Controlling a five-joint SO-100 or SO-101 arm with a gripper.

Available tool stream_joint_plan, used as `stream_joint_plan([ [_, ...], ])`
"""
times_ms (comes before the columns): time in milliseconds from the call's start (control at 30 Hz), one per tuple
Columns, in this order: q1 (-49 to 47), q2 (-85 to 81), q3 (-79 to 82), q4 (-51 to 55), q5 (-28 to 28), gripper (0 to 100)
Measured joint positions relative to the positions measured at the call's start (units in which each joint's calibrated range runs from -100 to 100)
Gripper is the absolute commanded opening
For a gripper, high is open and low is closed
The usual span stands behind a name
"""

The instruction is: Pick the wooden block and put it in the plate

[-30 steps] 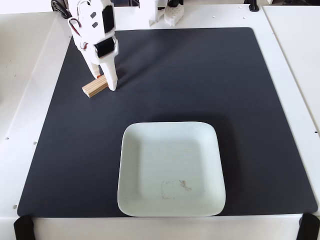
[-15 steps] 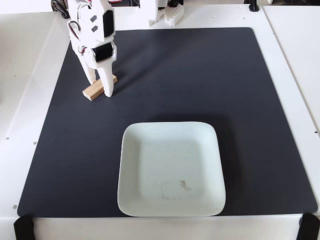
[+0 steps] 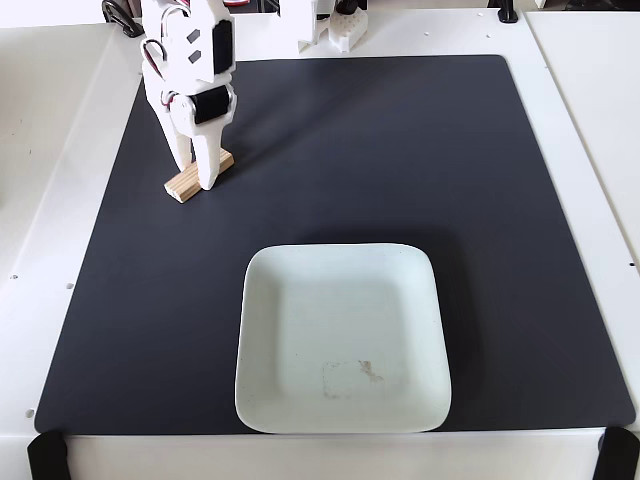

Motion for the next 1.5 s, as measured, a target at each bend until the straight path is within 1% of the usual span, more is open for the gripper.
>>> stream_joint_plan([
  [200,-6.37,-19.74,10.8,0.6,2.76,1],
  [300,-8.5,-31.82,16.51,0.6,3.18,1],
  [400,-13.23,-42.36,21.52,-0.68,3.34,1],
  [500,-18.25,-48.23,26.0,-7.23,3.39,1],
  [600,-21.63,-48.66,29.42,-17.26,4.38,1],
  [733,-25.78,-42.19,29.78,-29.17,6.42,1],
  [800,-26.94,-36.67,28.63,-33.08,6.73,1],
  [900,-27.33,-27.31,22.66,-36.48,6.83,1],
  [1200,-27.62,-3.83,1.58,-37.5,6.83,1],
  [1500,-27.62,7.15,-11.16,-37.5,6.83,1],
])
